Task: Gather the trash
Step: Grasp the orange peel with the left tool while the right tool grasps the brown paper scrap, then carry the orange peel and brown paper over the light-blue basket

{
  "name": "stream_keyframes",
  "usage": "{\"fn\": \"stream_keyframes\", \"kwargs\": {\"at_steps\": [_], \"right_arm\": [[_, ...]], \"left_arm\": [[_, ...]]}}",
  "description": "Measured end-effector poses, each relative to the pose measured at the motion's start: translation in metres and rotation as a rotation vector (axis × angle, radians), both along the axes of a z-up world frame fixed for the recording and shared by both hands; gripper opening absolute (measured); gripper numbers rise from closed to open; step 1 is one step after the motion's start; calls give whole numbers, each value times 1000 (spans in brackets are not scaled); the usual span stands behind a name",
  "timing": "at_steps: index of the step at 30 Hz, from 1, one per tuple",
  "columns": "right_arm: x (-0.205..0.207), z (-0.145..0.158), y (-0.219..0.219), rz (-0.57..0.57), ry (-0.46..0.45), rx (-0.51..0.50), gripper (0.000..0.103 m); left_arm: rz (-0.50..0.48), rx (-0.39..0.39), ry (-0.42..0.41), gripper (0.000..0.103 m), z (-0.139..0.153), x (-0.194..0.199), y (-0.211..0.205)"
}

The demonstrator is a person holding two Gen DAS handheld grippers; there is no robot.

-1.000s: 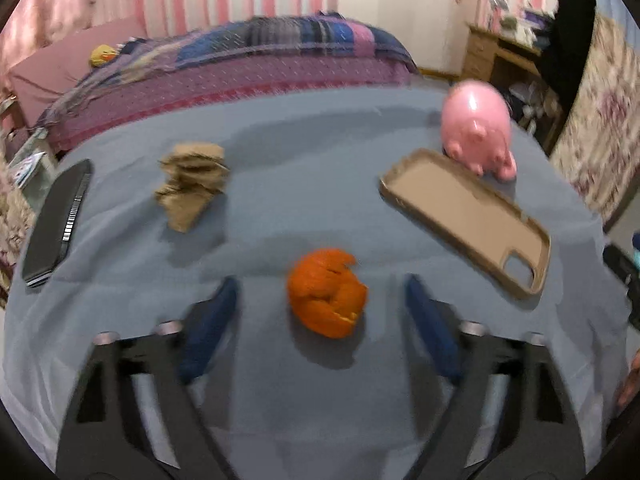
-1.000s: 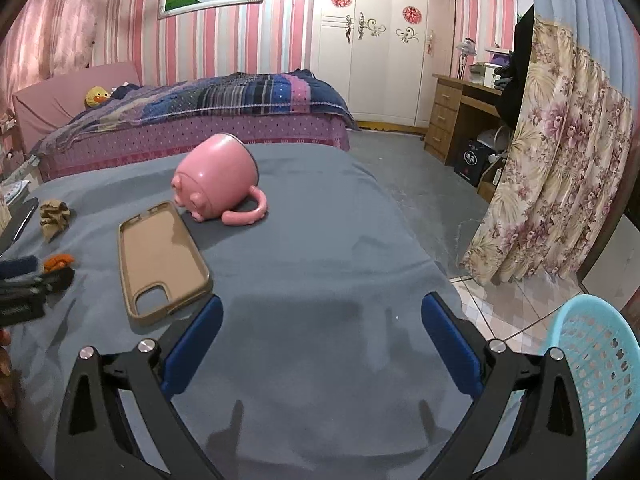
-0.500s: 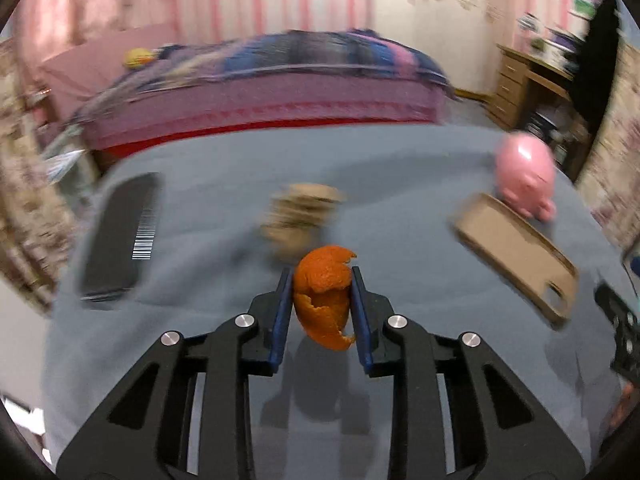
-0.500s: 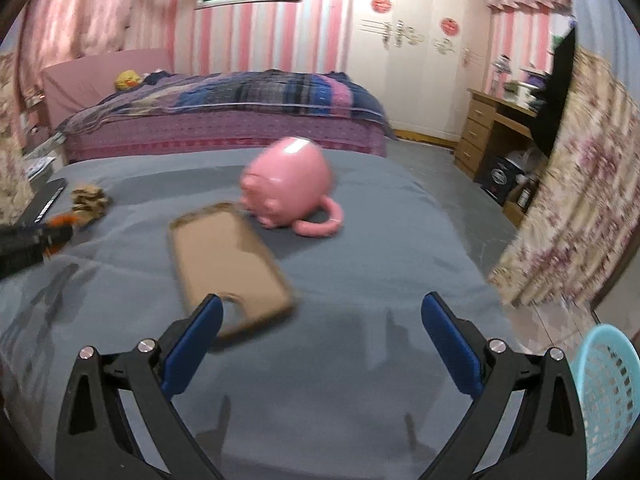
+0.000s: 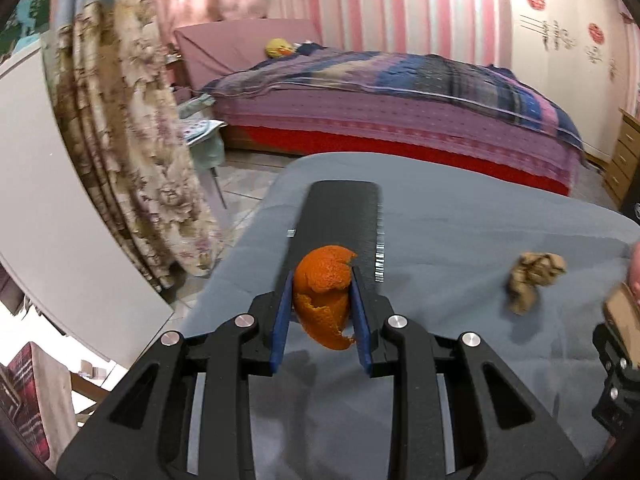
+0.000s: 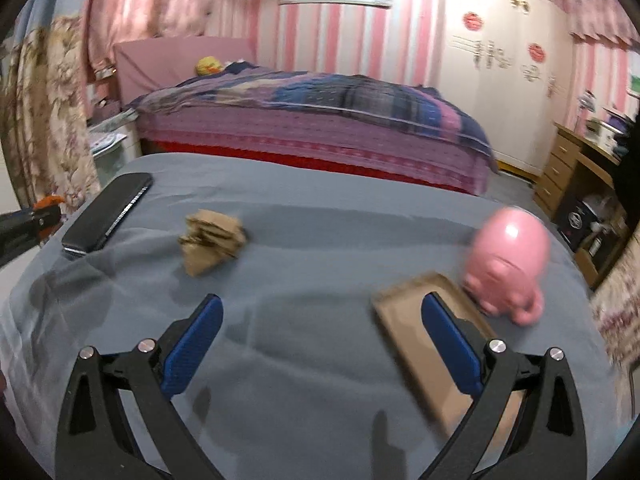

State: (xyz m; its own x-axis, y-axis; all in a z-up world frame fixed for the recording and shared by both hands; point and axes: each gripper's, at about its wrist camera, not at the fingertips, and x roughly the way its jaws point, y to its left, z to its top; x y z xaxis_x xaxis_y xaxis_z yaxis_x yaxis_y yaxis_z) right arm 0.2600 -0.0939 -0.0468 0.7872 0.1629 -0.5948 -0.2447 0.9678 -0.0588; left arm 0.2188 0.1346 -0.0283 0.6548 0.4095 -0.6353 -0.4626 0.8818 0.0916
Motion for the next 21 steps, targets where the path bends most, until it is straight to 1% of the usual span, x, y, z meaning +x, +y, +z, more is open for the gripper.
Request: {"fn": "stream_keyframes", "kwargs": {"at_steps": [3, 5, 7, 9, 10, 12, 13, 14, 15, 16, 17, 19, 21], "right_arm": [[17, -1, 24, 45, 26, 17, 97], [27, -2, 40, 75, 43, 18, 97], [38, -6, 55, 99, 60, -7, 97], [44, -8, 66, 119, 76, -21, 94], [48, -9, 70, 128, 82, -25, 92], [52, -11, 73, 140, 103, -27, 77], [56, -13, 75, 147, 120, -22, 74], [60, -15, 76, 158, 138, -13, 68], [63, -17, 76, 164, 145, -8, 62], [66, -18, 79, 179, 152, -2, 59], [66, -20, 80, 187, 155, -3, 53], [64, -21, 81, 198, 142, -25, 51], [61, -19, 79, 203, 127, -18, 49]], "left_arm": [[57, -10, 12, 27, -6, -1, 18], [86, -44, 13, 27, -9, -3, 29], [105, -82, 11, 27, -12, -3, 41], [115, -85, 23, 27, -16, 0, 45], [114, -84, 29, 27, -17, 1, 44], [106, -93, 33, 27, -19, 4, 43], [101, -98, 33, 27, -19, 5, 42], [95, -103, 33, 27, -19, 5, 40], [90, -105, 32, 27, -18, 6, 39], [88, -106, 31, 27, -18, 6, 40], [85, -106, 31, 27, -18, 6, 40], [79, -111, 29, 27, -16, 7, 37], [67, -116, 29, 27, -15, 8, 33]]}}
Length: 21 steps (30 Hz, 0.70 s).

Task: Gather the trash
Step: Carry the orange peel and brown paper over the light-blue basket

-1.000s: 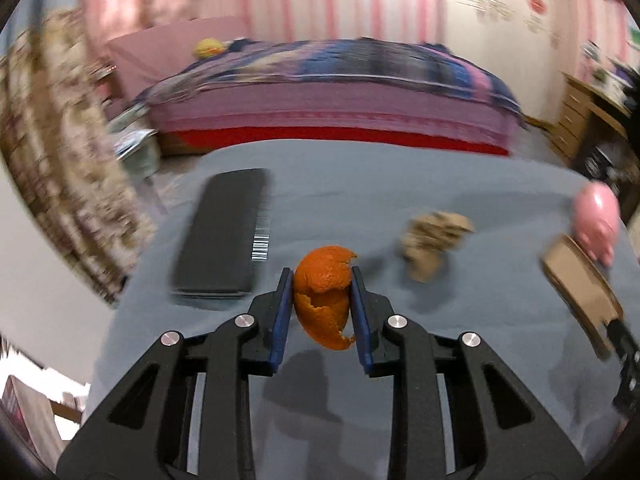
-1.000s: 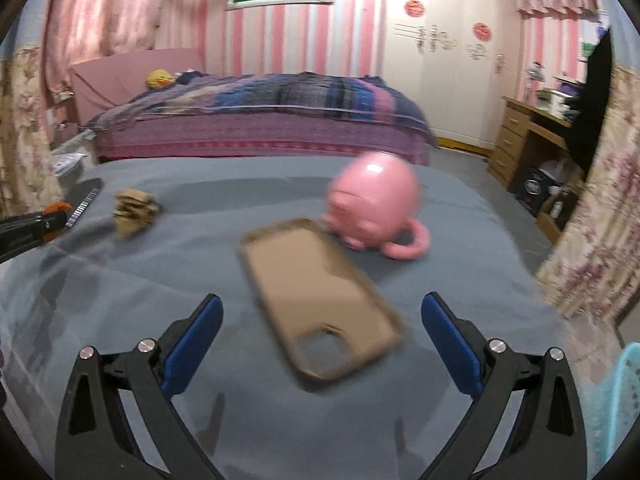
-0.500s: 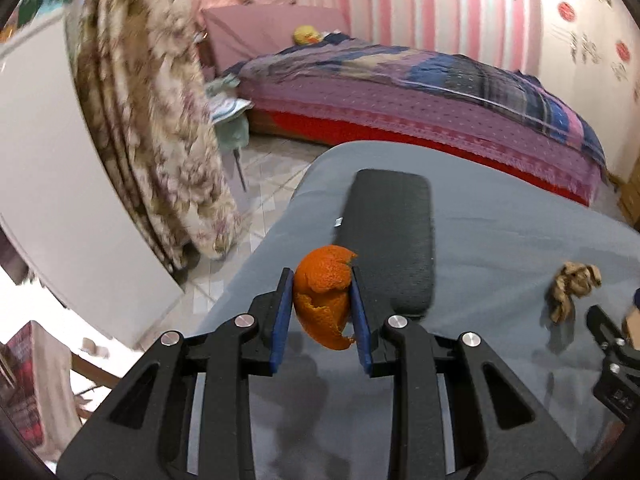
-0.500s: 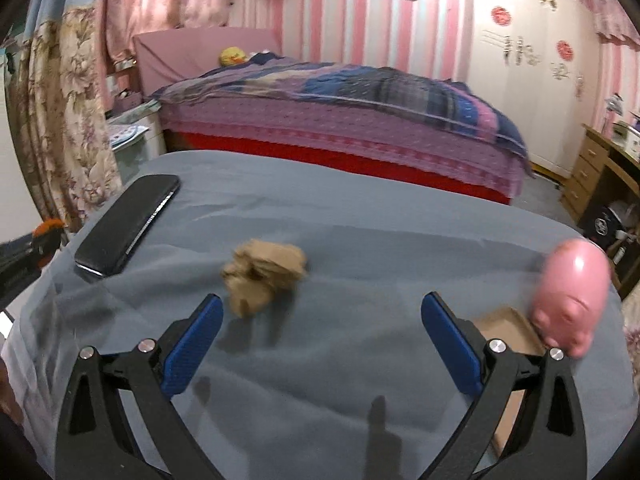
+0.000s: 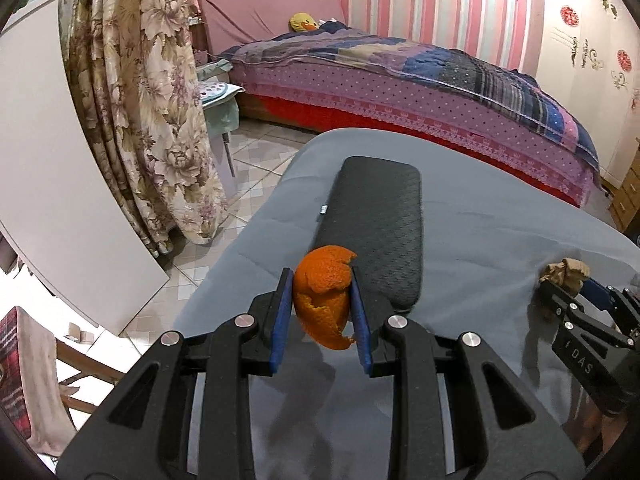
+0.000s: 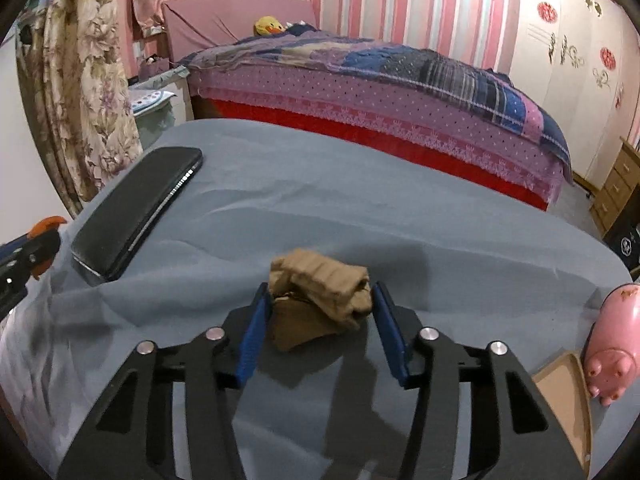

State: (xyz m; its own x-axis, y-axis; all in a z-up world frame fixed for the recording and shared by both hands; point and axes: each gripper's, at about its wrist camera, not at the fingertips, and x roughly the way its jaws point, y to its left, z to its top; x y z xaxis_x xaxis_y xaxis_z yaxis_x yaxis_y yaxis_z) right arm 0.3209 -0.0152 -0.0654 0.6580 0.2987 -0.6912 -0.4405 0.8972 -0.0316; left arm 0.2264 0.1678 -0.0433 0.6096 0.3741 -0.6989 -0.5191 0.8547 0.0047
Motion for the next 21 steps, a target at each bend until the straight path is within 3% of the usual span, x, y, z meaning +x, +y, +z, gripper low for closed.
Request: {"fn": "stream_keyframes", "kwargs": {"at_steps": [11, 16, 21], "right_arm": [[-57, 37, -76, -103, -154, 1, 49], [-90, 55, -132, -187, -192, 0, 49], [-120, 61, -186, -272, -220, -35, 49]], "left_arm": [[-109, 49, -14, 27, 12, 7, -43], [-226, 39, -44, 27, 22, 10, -90], [-398, 100, -91, 27, 33, 9, -162]]}}
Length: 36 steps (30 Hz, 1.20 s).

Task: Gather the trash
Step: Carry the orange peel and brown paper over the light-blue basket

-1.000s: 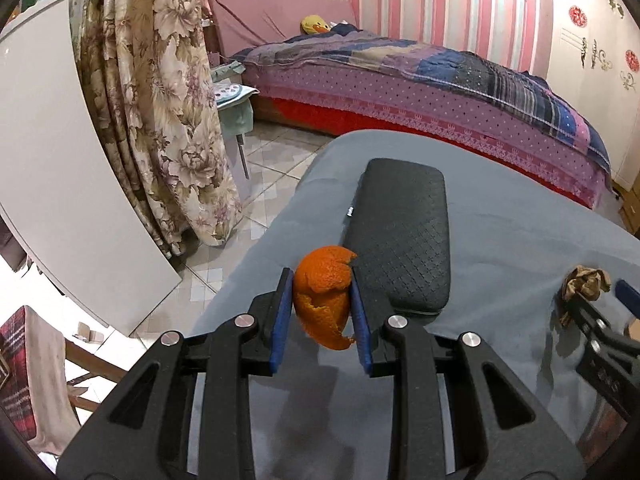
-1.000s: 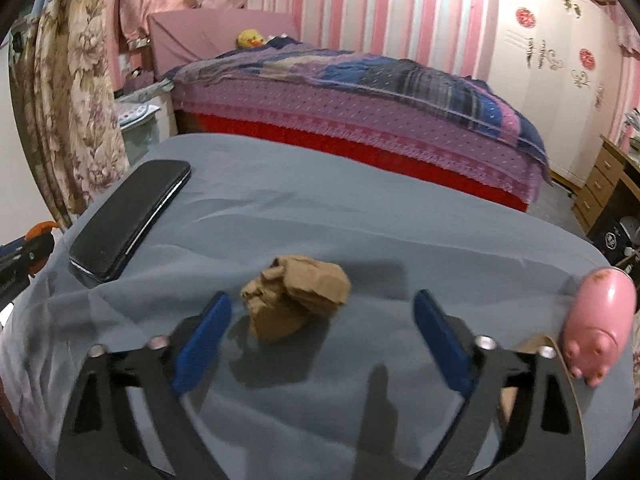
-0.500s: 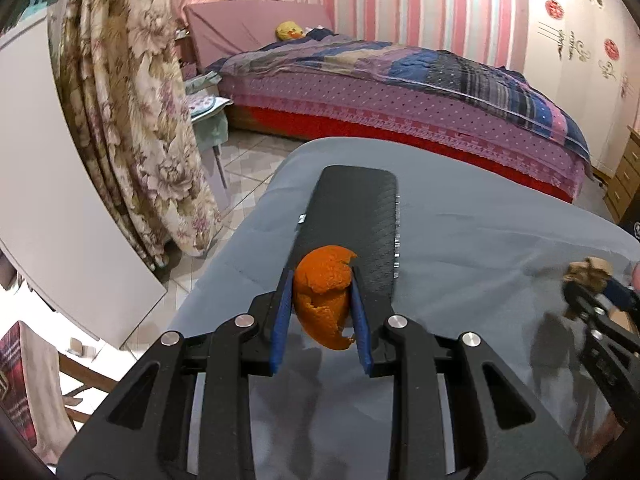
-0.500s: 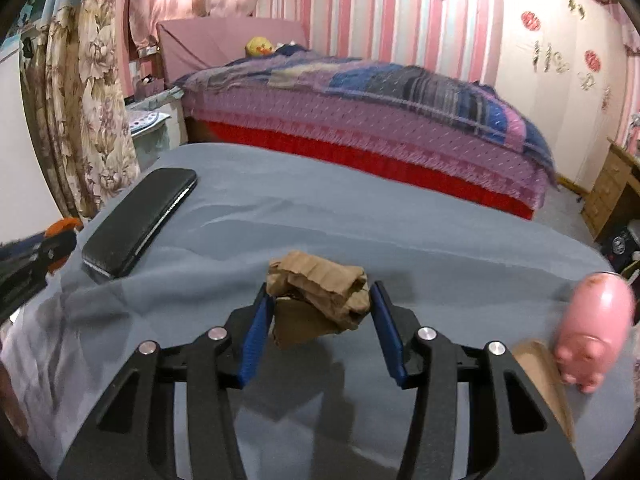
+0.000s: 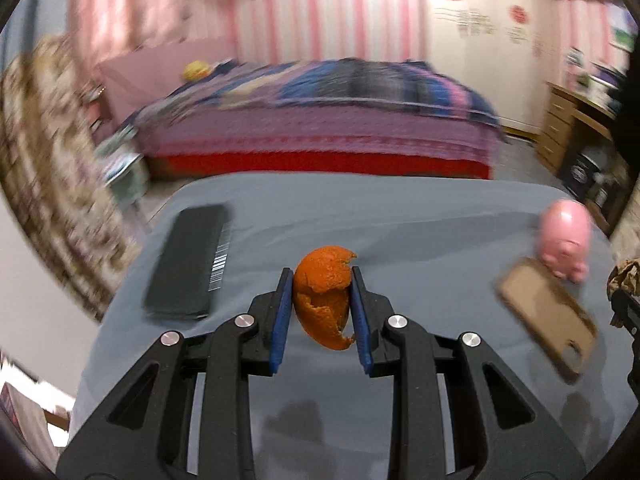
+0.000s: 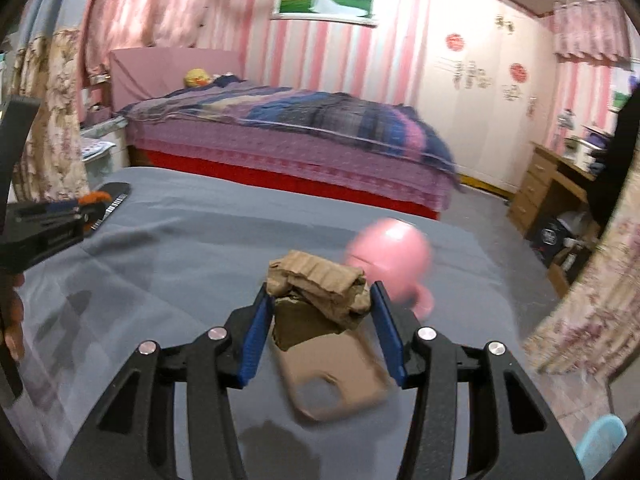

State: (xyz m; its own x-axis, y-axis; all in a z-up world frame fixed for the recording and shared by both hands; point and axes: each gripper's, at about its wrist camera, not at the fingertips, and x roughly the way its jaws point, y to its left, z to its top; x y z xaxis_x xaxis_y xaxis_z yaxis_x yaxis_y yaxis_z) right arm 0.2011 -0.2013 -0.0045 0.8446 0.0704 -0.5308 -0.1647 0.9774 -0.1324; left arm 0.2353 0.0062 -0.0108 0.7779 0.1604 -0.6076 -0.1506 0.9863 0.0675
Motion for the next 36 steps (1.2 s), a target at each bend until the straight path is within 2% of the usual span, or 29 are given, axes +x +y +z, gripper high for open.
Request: {"fn": "stream_keyframes", "kwargs": {"at_steps": [5, 10, 14, 16, 19, 26, 36], "right_arm": [[-34, -6, -64, -128, 18, 5, 49], [-64, -11, -128, -273, 22, 11, 49], [-93, -14, -183, -403, 19, 37, 49], [-99, -16, -201, -438, 22, 51, 49], [-120, -23, -237, -517, 28, 78, 49], [-152, -31, -287, -613, 23, 87, 49], [-182, -27, -323, -673, 12, 89, 49]], "left_arm": [[-155, -79, -6, 27, 6, -4, -58], [-299, -75, -15, 27, 9, -14, -121], [-412, -136, 1, 27, 10, -23, -158], [-465, -142, 12, 27, 8, -29, -179], [-505, -136, 26, 27, 5, -35, -201], [-589, -139, 46, 27, 6, -54, -252], [-685, -151, 41, 27, 10, -78, -305]]}}
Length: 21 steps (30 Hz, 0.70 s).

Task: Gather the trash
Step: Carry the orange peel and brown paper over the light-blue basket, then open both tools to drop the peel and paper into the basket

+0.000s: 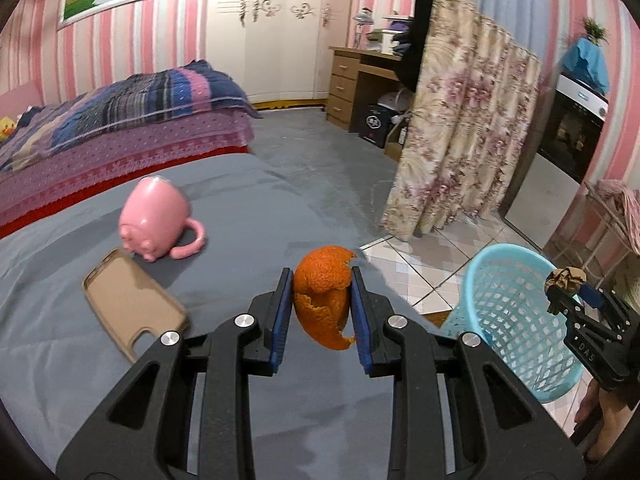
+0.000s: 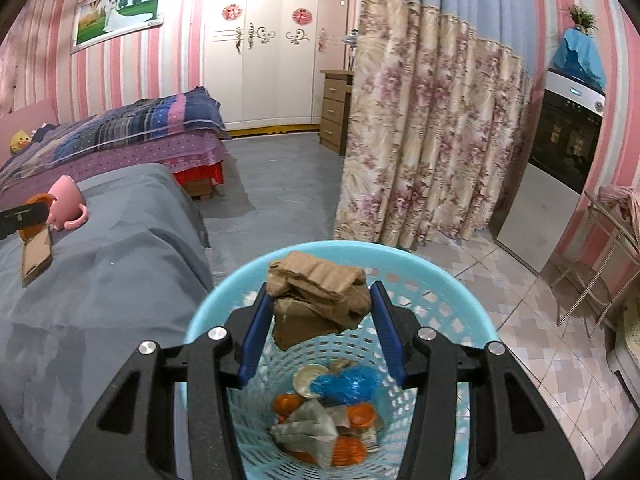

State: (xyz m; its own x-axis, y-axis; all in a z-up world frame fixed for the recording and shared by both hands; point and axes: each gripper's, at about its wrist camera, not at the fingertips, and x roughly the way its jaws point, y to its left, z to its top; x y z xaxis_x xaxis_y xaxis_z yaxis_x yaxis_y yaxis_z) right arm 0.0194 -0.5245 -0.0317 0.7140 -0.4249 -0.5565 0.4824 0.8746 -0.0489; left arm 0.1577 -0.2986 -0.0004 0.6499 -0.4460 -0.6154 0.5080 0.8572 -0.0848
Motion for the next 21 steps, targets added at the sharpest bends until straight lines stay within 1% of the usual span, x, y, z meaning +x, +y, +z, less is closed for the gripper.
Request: {"fn": "stream_keyframes", "kwargs": {"at_steps": [5, 7, 10, 15, 21], "right_arm": [[-17, 3, -16, -34, -7, -2, 49], [-29, 5, -26, -63, -18, 5, 49], [-41, 6, -31, -105, -27, -15, 49], [-55, 6, -38, -131, -30, -42, 49], [-68, -5, -49, -155, -64, 4, 49]], "left_arm": [[-31, 14, -14, 27, -3, -9, -17], [-41, 13, -7, 27, -6, -9, -23], [-76, 7, -7, 27, -11, -12, -33], [-156, -48, 11, 27, -21, -23, -57], [-277, -92, 17, 27, -35, -46, -94]]}}
